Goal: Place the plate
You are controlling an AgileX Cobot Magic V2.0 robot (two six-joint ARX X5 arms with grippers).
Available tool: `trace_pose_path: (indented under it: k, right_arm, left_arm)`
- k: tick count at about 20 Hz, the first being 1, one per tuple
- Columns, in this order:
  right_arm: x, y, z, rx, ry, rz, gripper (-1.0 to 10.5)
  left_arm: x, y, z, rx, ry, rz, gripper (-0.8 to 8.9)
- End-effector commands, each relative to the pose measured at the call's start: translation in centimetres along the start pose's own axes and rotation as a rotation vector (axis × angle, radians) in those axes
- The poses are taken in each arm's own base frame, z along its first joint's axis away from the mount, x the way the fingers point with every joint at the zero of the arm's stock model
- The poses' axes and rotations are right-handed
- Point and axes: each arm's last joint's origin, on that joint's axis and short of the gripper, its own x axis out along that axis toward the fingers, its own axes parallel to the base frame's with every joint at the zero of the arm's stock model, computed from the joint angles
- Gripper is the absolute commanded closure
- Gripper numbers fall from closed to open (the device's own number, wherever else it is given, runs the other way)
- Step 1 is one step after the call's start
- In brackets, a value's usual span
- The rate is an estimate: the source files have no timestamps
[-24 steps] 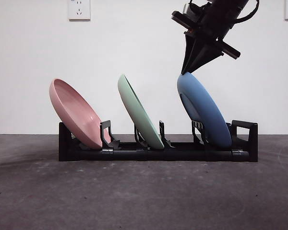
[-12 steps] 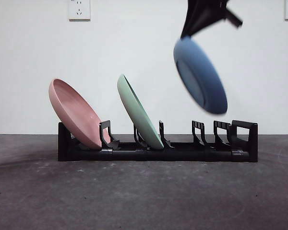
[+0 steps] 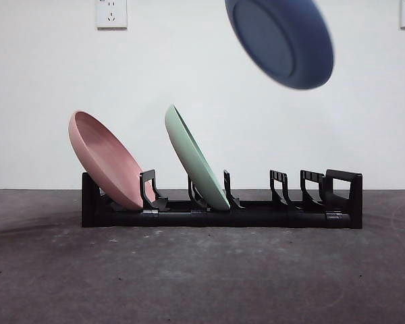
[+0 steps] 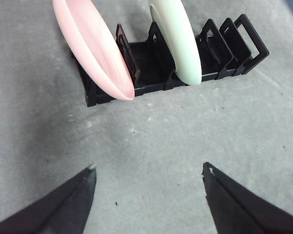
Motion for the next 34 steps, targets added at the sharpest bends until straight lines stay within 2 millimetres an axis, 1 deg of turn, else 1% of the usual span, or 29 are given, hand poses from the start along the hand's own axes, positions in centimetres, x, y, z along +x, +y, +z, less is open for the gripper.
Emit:
trace_pose_path:
  k: [1,3,6,9,13,18,21,26,31,34]
  right_arm:
    - [-1.2,1.7,-0.2,-0.092,-0.015,-0.066,9.3]
    - [-1.8,3.3,-0.7,-0.151,-0.007,-0.121,9.3]
    - [-2.0,5.0,-1.5,-0.21,0.023,-0.17,9.3]
    - [-1.3,6.7,-2.5,-0.275,0.072,-0.208,9.3]
    - [-0.1,9.0,-4.6,-0.379,0.132,-0.239,9.3]
    - [2.1,11.4,-8.0,-0.5,0.206,-0.291,9.3]
    - [3.4,12.8,-10.1,-0.546,0.204,-0.261,9.3]
    - [6.7,14.6,-13.7,-0.617,0.253,-0.223,9.3]
    - [10.3,15.6,-17.1,-0.652,0.241,-0.178,9.3]
    - [12.2,15.4,-18.8,-0.644,0.232,-0.154,9.3]
  left_arm:
    - [-0.3,-0.2,0.5,0.023,-0.024,-0.004,4.69]
    - [-0.3,-0.2,0.5,0.022,-0.024,-0.004,4.69]
    - [-0.3,-0.2,0.5,0.022,-0.024,-0.004,4.69]
    - [-0.3,-0.2,0.5,0.022,-0.024,-0.004,4.69]
    - [-0.3,-0.2,0.5,0.023,-0.024,-0.004,4.69]
    - [-0.2,-0.2,0.6,0.022,-0.024,-0.004,4.69]
    - [-0.2,-0.2,0.6,0.022,-0.024,-0.004,4.69]
    - [-0.2,-0.2,0.6,0.022,-0.024,-0.004,4.69]
    - [-0.2,-0.2,0.6,0.022,-0.024,-0.004,4.69]
    - [-0.2,-0.2,0.6,0.022,-0.024,-0.004,4.69]
